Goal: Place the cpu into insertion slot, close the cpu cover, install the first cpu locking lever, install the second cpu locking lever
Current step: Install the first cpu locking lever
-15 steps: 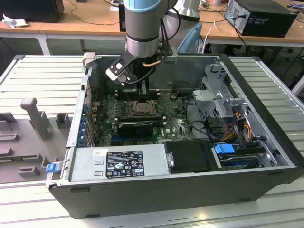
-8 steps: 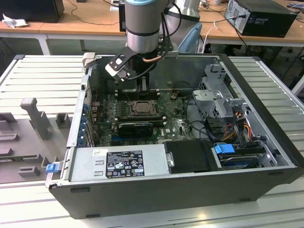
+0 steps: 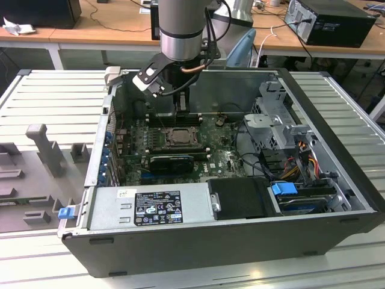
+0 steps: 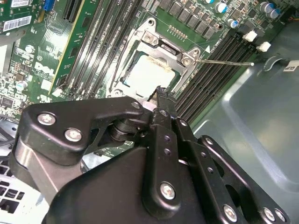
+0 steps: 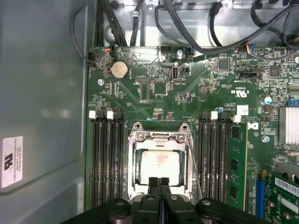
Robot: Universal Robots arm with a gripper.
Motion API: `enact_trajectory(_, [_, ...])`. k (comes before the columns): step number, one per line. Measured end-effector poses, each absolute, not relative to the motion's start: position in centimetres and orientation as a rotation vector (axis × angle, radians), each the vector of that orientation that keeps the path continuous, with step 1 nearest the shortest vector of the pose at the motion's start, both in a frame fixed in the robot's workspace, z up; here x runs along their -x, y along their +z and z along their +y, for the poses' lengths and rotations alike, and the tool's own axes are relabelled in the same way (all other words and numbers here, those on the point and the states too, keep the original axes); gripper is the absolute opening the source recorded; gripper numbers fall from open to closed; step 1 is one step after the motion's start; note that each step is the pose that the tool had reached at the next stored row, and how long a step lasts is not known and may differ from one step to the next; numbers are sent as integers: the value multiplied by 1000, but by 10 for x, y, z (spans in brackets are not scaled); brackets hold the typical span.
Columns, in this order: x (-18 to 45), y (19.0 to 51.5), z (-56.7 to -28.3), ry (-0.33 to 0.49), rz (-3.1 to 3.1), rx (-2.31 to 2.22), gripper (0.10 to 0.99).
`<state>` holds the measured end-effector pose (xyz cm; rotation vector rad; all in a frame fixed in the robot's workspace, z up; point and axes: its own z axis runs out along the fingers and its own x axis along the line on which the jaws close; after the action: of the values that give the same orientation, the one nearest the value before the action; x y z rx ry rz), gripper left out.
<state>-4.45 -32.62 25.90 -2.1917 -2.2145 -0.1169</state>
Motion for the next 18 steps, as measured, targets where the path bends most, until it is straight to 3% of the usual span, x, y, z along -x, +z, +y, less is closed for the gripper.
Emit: enact_trajectory(18, [44,265,-326,-117,-2214,2191,106])
